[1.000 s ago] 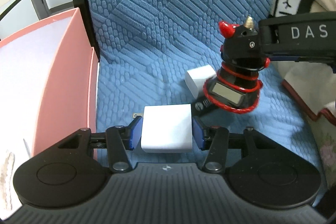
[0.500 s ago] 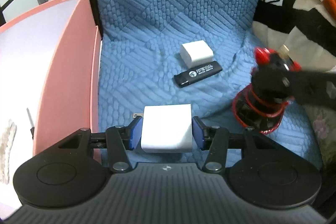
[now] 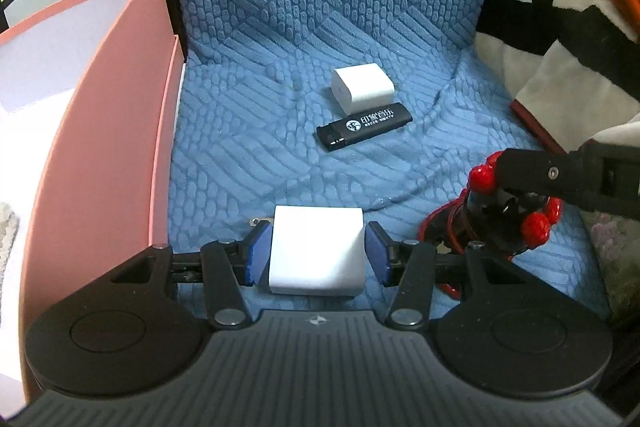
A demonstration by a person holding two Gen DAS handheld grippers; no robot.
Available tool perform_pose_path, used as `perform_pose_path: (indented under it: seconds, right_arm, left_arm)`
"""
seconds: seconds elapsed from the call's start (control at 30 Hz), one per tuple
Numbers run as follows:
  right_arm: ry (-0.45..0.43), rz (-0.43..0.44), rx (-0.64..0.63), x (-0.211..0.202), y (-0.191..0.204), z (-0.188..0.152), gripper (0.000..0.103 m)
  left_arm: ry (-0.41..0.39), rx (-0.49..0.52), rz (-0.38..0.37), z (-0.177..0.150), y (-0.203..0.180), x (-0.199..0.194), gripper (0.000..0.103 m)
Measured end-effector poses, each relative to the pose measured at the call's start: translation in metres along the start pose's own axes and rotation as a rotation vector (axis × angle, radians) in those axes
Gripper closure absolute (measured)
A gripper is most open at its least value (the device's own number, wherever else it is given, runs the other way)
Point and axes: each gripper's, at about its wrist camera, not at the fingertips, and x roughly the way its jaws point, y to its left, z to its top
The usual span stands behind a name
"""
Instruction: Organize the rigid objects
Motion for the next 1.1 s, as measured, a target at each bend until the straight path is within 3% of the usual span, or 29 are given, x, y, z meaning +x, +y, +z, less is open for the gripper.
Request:
perform_pose_path:
  seconds: [0.13, 0.5, 0.53, 0.6, 0.83, 0.87, 0.93, 1.1]
  right_arm:
    - [0.025, 0.026, 0.054, 0.006, -0.008, 0.000, 0.036]
    - [0.053, 0.083, 0.074, 0.014, -0.009, 0.003, 0.033]
    - [0.052, 0.084, 0.070, 0.014, -0.008, 0.003, 0.032]
    - [0.062, 0.071, 0.060, 0.017, -0.007, 0.002, 0.018]
    - [0.104, 0.080, 0.042, 0.027, -0.004, 0.001, 0.019]
    - [0.122, 0.075, 0.045, 0.031, -0.004, 0.000, 0.020]
    - [0.143, 0.035, 0.041, 0.036, -0.003, -0.002, 0.039]
    - [0.120, 0.044, 0.043, 0.033, -0.004, -0.001, 0.041]
  left_arm:
    - [-0.001, 0.001, -0.001, -0.003, -0.002, -0.005, 0.033]
    - [-0.038, -0.046, 0.005, -0.017, 0.008, -0.031, 0.032]
    - [-0.037, -0.047, 0.007, -0.017, 0.008, -0.030, 0.032]
    - [-0.032, -0.050, 0.011, -0.017, 0.008, -0.028, 0.032]
    - [-0.020, -0.052, 0.001, -0.018, 0.011, -0.025, 0.033]
    - [-0.018, -0.052, 0.002, -0.018, 0.010, -0.025, 0.033]
    - [-0.015, -0.055, 0.001, -0.018, 0.011, -0.024, 0.033]
    - [-0.014, -0.052, 0.010, -0.018, 0.010, -0.019, 0.033]
